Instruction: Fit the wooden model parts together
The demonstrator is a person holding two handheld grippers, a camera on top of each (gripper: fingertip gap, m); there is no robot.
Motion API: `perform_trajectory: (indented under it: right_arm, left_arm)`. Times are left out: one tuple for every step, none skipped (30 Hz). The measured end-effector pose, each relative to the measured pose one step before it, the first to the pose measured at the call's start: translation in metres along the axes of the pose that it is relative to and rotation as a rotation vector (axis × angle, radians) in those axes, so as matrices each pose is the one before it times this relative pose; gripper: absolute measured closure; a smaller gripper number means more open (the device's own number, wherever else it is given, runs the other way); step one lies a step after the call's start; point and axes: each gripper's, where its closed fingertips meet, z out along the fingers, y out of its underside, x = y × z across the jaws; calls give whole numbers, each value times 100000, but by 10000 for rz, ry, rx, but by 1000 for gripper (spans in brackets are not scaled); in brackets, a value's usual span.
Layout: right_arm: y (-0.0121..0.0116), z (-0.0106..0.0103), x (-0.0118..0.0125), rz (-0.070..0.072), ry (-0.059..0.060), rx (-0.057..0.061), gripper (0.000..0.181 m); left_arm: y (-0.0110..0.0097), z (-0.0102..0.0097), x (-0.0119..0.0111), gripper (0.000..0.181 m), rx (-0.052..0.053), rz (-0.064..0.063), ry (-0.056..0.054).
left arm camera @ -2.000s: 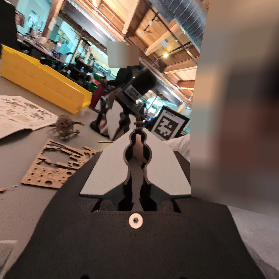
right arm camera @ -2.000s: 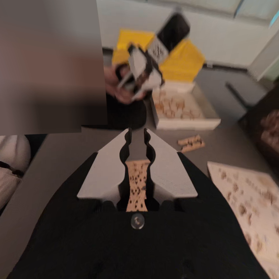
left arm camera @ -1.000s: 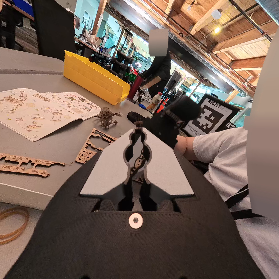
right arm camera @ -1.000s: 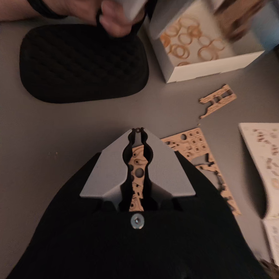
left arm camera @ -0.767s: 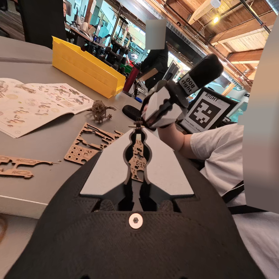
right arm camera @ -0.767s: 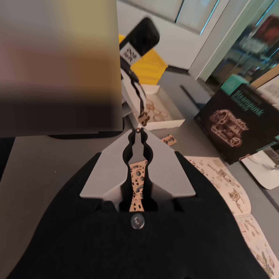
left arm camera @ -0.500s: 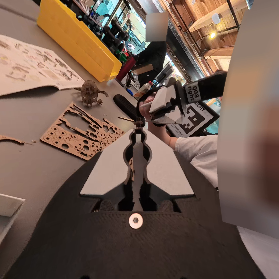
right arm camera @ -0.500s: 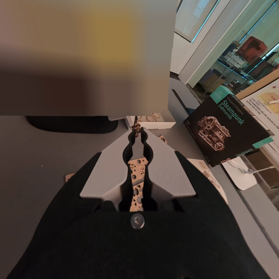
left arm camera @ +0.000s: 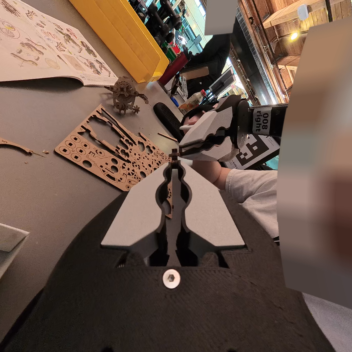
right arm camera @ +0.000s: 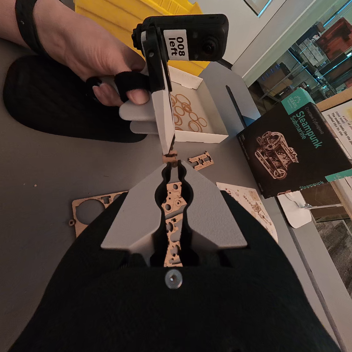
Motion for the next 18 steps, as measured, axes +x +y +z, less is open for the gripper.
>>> perform_trajectory:
  right_arm:
    - [-57,30,-89,50,-50,36,176]
    - [-62,37,-115,71,-75,39,176]
    - [-78,34,-85,64,-54,41,176]
    - [-74,26,-77,59,-45,49,176]
    - [-46,30,-57,55,-36,35,176]
    - [26,34,-56,46,-44,-9,176]
    - [69,39,-18,44,-19,-28,176]
    - [66,63,-73,37,-57,-18,176]
    - [91,75,-158,55,-115,-32,176]
    - [135,52,-98,71,-99,-64,175]
    - [131,34,-55,75,-83,-63,176]
    - [114,16,-74,104,-105,-48,175]
    - [58,26,-134,134,-146,-17,175]
    - [45,63,-228,139,-193,-5,176]
    - [93,99,-172,130,-145,-24,176]
    - [112,109,-24,69,-32,-36,175]
    - [110,77,-58,7,-31,-51,175]
    - [98,50,-21,24,-19,-60,175]
  left_arm:
    - [64,24,-53,177,-37,8,-37]
    - [67,35,-29,177,-44,19,-31]
    - [98,60,-29,177,-58,19,-41]
    - [142,73,-3,177,-80,15,-27]
    - [161,89,32,177,-94,12,-17]
    - [228,109,31,177,-127,5,-11]
    - [230,119,25,177,-144,-6,-13]
    - [170,107,-8,177,-100,-8,-35]
    - [125,67,-63,177,-60,-20,-59]
    - [103,23,-94,177,-54,-37,-65]
    - [100,20,-79,177,-52,-57,-35]
    - [78,6,-51,177,-47,-78,-5]
    - [63,3,-33,177,-31,-96,16]
    - [14,-18,-48,177,9,-94,1]
    - [16,-29,-98,177,-2,-70,-34]
    - [35,-18,-121,177,-21,-17,-61]
    - [55,17,-119,177,-33,13,-63]
    - [56,27,-78,177,-27,0,-47]
